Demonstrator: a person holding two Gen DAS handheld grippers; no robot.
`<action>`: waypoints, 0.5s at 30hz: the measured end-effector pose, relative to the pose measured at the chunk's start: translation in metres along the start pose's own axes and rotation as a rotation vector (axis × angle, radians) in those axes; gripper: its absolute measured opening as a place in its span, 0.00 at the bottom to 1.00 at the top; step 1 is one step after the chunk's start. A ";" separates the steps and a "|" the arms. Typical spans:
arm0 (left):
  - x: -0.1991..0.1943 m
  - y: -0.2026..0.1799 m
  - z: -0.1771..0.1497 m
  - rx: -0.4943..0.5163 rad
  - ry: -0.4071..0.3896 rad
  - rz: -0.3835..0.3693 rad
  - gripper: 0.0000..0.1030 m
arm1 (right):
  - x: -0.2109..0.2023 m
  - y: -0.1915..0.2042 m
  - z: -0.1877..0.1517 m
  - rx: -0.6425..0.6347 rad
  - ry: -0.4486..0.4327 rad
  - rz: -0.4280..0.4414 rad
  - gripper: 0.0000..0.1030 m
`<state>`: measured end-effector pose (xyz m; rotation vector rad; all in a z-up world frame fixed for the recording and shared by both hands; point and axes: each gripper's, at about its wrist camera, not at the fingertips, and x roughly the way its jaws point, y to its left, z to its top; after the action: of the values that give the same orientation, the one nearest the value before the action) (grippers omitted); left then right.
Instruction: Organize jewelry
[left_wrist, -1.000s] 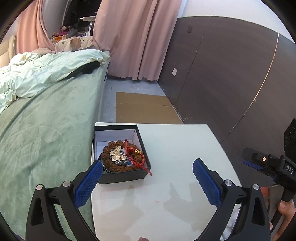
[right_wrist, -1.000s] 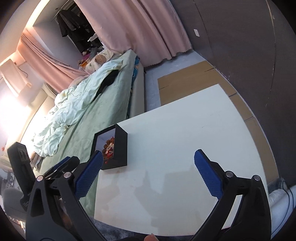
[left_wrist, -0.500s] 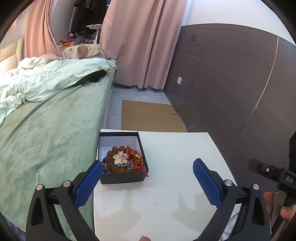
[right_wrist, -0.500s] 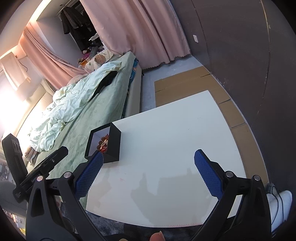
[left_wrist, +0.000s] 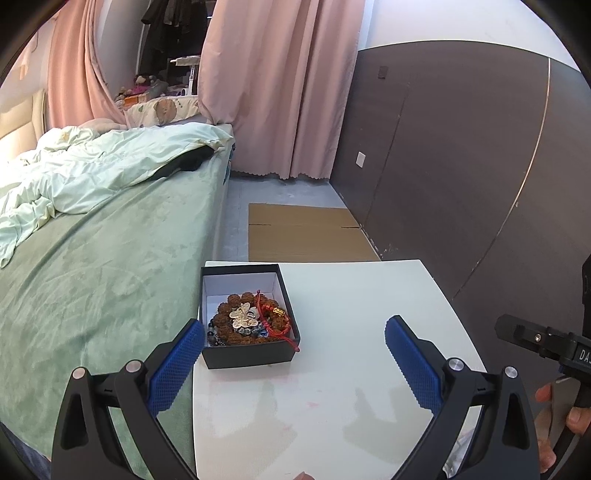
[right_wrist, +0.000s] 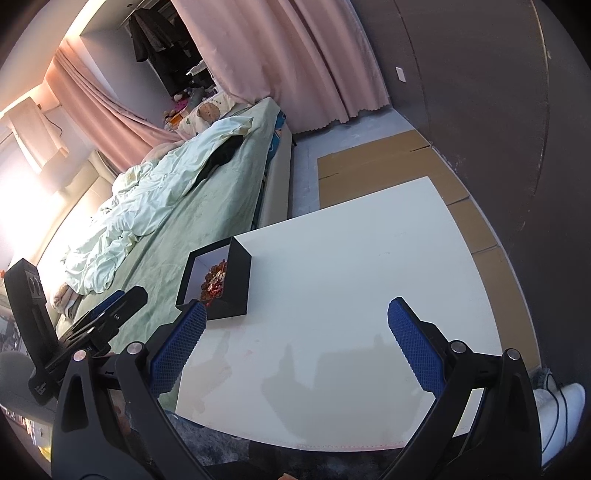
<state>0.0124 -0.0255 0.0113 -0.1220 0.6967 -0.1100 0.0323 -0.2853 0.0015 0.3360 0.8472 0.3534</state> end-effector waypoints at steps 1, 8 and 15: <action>0.001 -0.001 0.000 0.004 0.000 0.005 0.92 | -0.001 0.000 0.000 -0.004 -0.002 -0.001 0.95; 0.000 -0.001 0.002 0.021 -0.016 0.046 0.92 | -0.001 -0.002 0.000 -0.007 -0.013 -0.022 0.95; -0.005 0.000 0.004 0.024 -0.031 0.043 0.92 | 0.001 0.001 -0.002 -0.013 -0.021 -0.046 0.95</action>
<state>0.0110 -0.0246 0.0173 -0.0851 0.6667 -0.0750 0.0307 -0.2838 -0.0001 0.3075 0.8304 0.3122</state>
